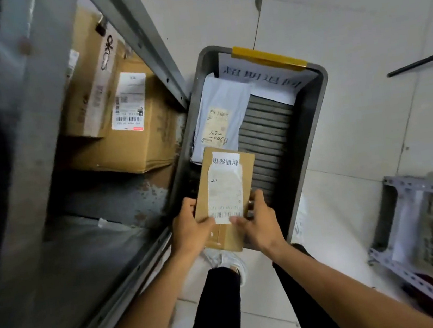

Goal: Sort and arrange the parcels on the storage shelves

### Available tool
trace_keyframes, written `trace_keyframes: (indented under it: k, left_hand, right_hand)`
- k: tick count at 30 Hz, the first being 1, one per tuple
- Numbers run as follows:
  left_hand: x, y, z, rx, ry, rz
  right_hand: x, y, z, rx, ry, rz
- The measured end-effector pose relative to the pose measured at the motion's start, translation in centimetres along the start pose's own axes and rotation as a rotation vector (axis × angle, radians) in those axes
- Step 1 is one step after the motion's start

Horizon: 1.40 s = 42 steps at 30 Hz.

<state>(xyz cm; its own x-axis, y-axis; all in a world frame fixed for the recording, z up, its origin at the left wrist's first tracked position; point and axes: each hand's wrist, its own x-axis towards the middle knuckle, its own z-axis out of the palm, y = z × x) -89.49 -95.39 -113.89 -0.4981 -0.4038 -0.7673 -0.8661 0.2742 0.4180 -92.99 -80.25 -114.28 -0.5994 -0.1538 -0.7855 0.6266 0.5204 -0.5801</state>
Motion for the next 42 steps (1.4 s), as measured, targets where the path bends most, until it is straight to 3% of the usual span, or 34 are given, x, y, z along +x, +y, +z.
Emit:
trace_keyframes:
  k: [7,17,27,42]
  left_hand:
    - [6.8,-2.5,1.2,0.195,0.091,-0.030]
    - [10.4,-5.1,3.8,0.561,0.077,-0.105]
    - [11.1,-6.5,5.2,0.590,0.070,-0.161]
    - [9.2,-5.4,4.4,0.478,0.049,-0.066]
  right_hand:
    - [6.0,3.0,4.5,-0.005,0.026,0.023]
    - [11.1,7.4,9.4,-0.022,0.001,0.088]
    - [12.2,8.9,10.9,-0.010,-0.012,0.103]
    - [9.9,8.0,9.8,-0.020,0.092,0.143]
